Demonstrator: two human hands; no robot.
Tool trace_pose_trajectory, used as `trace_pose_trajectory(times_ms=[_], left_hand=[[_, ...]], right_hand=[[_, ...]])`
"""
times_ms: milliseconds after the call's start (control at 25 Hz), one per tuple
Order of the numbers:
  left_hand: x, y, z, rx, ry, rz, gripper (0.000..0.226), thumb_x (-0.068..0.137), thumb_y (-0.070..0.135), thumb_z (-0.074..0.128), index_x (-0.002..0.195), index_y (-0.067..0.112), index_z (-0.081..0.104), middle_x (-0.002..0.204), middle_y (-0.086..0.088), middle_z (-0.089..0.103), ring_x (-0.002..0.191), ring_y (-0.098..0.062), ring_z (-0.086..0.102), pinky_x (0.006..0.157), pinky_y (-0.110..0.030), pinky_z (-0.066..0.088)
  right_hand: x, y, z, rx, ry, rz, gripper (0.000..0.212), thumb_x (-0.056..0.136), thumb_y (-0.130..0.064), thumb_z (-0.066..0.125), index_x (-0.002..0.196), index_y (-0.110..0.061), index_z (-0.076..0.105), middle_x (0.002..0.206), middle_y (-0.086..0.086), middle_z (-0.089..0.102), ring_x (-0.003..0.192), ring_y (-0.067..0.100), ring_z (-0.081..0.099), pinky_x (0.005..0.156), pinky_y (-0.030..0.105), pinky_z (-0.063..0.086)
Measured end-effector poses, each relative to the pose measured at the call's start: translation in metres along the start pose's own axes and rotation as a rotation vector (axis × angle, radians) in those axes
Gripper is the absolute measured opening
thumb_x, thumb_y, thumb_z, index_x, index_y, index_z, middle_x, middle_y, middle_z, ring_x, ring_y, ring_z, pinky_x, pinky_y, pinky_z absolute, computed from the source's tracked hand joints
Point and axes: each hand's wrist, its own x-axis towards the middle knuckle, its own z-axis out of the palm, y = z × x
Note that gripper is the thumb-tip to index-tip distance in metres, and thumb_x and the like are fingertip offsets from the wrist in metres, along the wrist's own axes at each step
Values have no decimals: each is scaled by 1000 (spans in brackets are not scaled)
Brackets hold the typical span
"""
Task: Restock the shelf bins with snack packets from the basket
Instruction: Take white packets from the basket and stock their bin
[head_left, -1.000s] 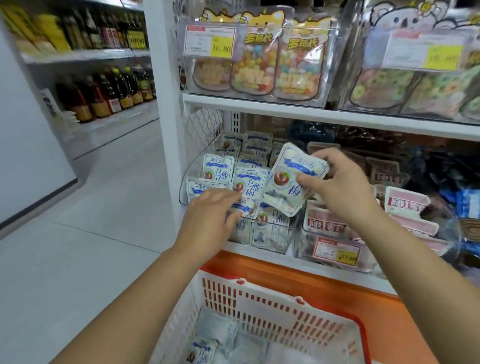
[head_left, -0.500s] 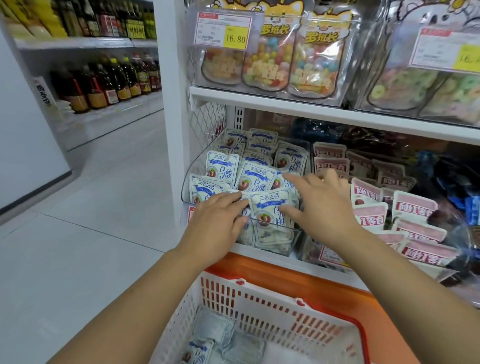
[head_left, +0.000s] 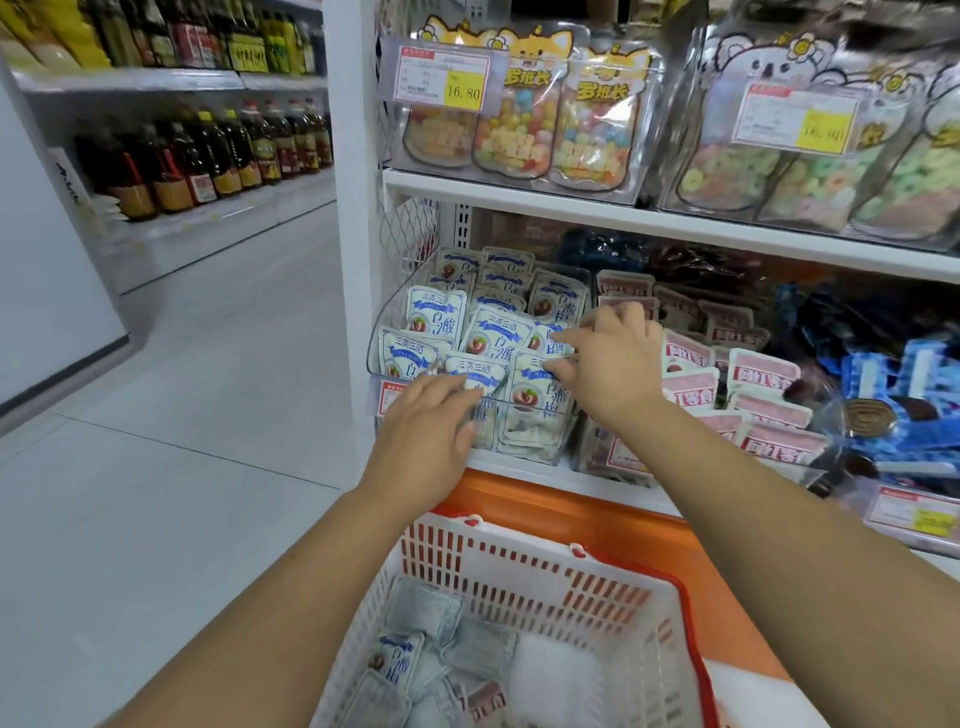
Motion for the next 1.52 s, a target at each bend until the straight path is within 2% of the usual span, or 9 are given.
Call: trace_pose_trajectory(times_ms=[120, 200, 400, 560, 760, 920, 1240, 1360, 1520], left_hand=[[-19, 2, 11, -74, 131, 7, 32, 95, 15, 52, 123, 22, 64, 125, 6, 60, 119, -13, 48, 102, -30, 38], [-36, -1, 34, -119, 16, -30, 30, 95, 14, 50, 120, 23, 65, 121, 8, 61, 114, -12, 51, 95, -25, 41], [-121, -44, 128, -216, -607, -400, 30, 96, 12, 48, 121, 13, 64, 125, -7, 62, 106, -20, 61, 86, -23, 45], [-181, -74, 178, -294, -790, -763, 40, 94, 14, 56, 134, 14, 55, 136, -5, 55, 122, -21, 55, 99, -25, 42], [-199, -96, 220, -284, -1023, -858, 46, 90, 13, 63, 134, 11, 53, 135, -10, 56, 123, -24, 53, 104, -30, 41], [-201, -97, 233, -291, -1010, -917, 48, 86, 9, 66, 132, 14, 57, 128, -6, 61, 114, -20, 58, 97, -27, 47], [-206, -95, 222, -388, -1044, -847, 90, 65, 16, 86, 144, 24, 43, 135, 3, 51, 123, -19, 51, 105, -36, 45], [-199, -80, 211, -579, -798, -739, 54, 78, 21, 79, 121, 42, 55, 118, 10, 62, 113, -16, 60, 96, -33, 49], [-168, -64, 185, -958, -639, -1024, 18, 95, 26, 61, 112, 27, 69, 110, 2, 72, 104, -17, 68, 94, -33, 52]], right_hand=[[-66, -13, 13, 451, 419, 69, 26, 93, -24, 58, 118, -21, 64, 106, -4, 60, 100, 18, 45, 86, 30, 32], [-129, -29, 50, 652, 375, 166, 22, 93, -12, 52, 111, -16, 63, 101, -7, 58, 93, 14, 47, 85, 26, 36], [-260, -29, 186, 711, -876, 566, 31, 101, -15, 41, 129, -20, 53, 133, 5, 51, 99, 16, 58, 81, 22, 46], [-292, -28, 237, 704, -1204, 505, 37, 102, -15, 38, 137, -15, 51, 140, 5, 51, 109, 18, 58, 93, 24, 46], [-284, -58, 268, 773, -1254, 467, 28, 101, -19, 42, 101, -16, 71, 104, 5, 66, 71, 12, 53, 72, 28, 47], [-290, -97, 281, 755, -1279, 469, 39, 87, -19, 63, 57, -19, 40, 58, -1, 38, 51, 9, 37, 54, 30, 33], [-272, -101, 278, 1236, -1342, 1191, 2, 88, -1, 66, 88, 1, 65, 75, 16, 66, 65, 26, 64, 59, 32, 54], [-243, -87, 250, 1630, -1300, 1287, 15, 90, 5, 59, 104, 7, 63, 91, 22, 69, 75, 30, 69, 67, 40, 59], [-208, -60, 221, 1623, -882, 1268, 15, 97, -15, 56, 100, -3, 64, 78, 11, 66, 71, 23, 65, 76, 37, 56]])
